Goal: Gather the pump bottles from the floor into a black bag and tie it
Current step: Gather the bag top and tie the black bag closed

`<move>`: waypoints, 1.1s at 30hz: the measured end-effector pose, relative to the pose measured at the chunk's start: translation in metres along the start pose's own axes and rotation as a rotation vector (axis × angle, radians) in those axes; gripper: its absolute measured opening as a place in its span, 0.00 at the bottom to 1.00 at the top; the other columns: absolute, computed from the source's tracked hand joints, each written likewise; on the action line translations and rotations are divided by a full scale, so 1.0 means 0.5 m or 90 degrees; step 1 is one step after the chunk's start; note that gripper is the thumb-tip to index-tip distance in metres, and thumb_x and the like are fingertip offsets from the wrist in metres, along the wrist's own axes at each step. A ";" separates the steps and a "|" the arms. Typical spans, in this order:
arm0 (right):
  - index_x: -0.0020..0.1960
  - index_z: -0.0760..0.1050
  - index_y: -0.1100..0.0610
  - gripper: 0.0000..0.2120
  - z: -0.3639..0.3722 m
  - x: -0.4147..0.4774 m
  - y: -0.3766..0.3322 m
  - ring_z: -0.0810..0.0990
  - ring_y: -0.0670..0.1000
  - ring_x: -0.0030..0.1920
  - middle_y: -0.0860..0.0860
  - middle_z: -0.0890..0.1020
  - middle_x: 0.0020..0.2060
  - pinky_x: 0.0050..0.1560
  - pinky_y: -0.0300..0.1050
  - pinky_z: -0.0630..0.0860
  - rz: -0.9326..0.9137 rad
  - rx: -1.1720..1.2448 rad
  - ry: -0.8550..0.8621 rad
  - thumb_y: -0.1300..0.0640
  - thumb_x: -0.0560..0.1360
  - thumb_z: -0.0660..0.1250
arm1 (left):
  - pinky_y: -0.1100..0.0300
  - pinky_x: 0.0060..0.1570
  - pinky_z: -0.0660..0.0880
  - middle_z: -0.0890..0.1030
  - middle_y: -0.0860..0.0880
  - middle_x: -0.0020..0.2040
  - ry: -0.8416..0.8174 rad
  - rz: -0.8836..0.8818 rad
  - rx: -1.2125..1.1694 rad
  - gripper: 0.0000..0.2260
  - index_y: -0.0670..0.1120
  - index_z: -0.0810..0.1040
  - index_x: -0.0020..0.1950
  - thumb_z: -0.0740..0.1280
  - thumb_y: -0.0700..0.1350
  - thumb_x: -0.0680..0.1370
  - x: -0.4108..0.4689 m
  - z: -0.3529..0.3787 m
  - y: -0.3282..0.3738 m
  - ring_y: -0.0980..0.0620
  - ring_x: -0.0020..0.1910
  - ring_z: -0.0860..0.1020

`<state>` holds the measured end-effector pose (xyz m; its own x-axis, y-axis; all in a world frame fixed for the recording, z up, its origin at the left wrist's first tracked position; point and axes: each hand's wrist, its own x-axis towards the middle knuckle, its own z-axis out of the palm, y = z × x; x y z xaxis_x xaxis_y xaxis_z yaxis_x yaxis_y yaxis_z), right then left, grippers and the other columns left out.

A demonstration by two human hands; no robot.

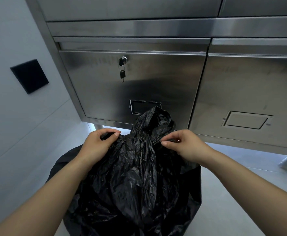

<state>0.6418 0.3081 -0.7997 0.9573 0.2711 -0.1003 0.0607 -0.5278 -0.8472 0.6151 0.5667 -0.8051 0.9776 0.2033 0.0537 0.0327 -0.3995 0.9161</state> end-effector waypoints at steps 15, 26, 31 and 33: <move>0.45 0.82 0.53 0.04 -0.045 0.010 -0.009 0.77 0.48 0.40 0.50 0.82 0.38 0.39 0.38 0.67 -0.014 -0.313 0.075 0.54 0.71 0.72 | 0.78 0.38 0.70 0.86 0.57 0.42 -0.102 0.003 0.082 0.04 0.53 0.85 0.44 0.70 0.45 0.75 -0.006 0.014 0.008 0.64 0.41 0.81; 0.39 0.80 0.50 0.06 -0.036 0.016 -0.043 0.80 0.45 0.40 0.46 0.83 0.37 0.48 0.40 0.76 -0.132 0.196 0.179 0.60 0.72 0.70 | 0.65 0.45 0.75 0.85 0.61 0.41 0.046 0.078 -0.022 0.06 0.56 0.84 0.43 0.69 0.47 0.75 0.001 0.011 0.042 0.64 0.42 0.81; 0.42 0.84 0.49 0.04 -0.034 0.010 -0.049 0.81 0.41 0.39 0.43 0.85 0.36 0.45 0.33 0.76 -0.151 0.229 0.064 0.57 0.71 0.72 | 0.64 0.48 0.75 0.86 0.59 0.43 0.019 0.041 -0.077 0.04 0.57 0.85 0.43 0.72 0.48 0.72 -0.003 0.013 0.041 0.61 0.44 0.82; 0.43 0.84 0.51 0.03 -0.030 0.011 -0.049 0.81 0.41 0.39 0.45 0.85 0.36 0.46 0.34 0.76 -0.145 0.243 0.043 0.57 0.71 0.72 | 0.61 0.50 0.76 0.86 0.56 0.44 0.007 0.023 -0.097 0.04 0.56 0.86 0.43 0.72 0.48 0.72 -0.004 0.011 0.036 0.58 0.46 0.83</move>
<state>0.6497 0.3105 -0.7719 0.9487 0.2863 0.1342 0.1753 -0.1231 -0.9768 0.6150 0.5542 -0.7908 0.9751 0.2019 0.0913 -0.0348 -0.2673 0.9630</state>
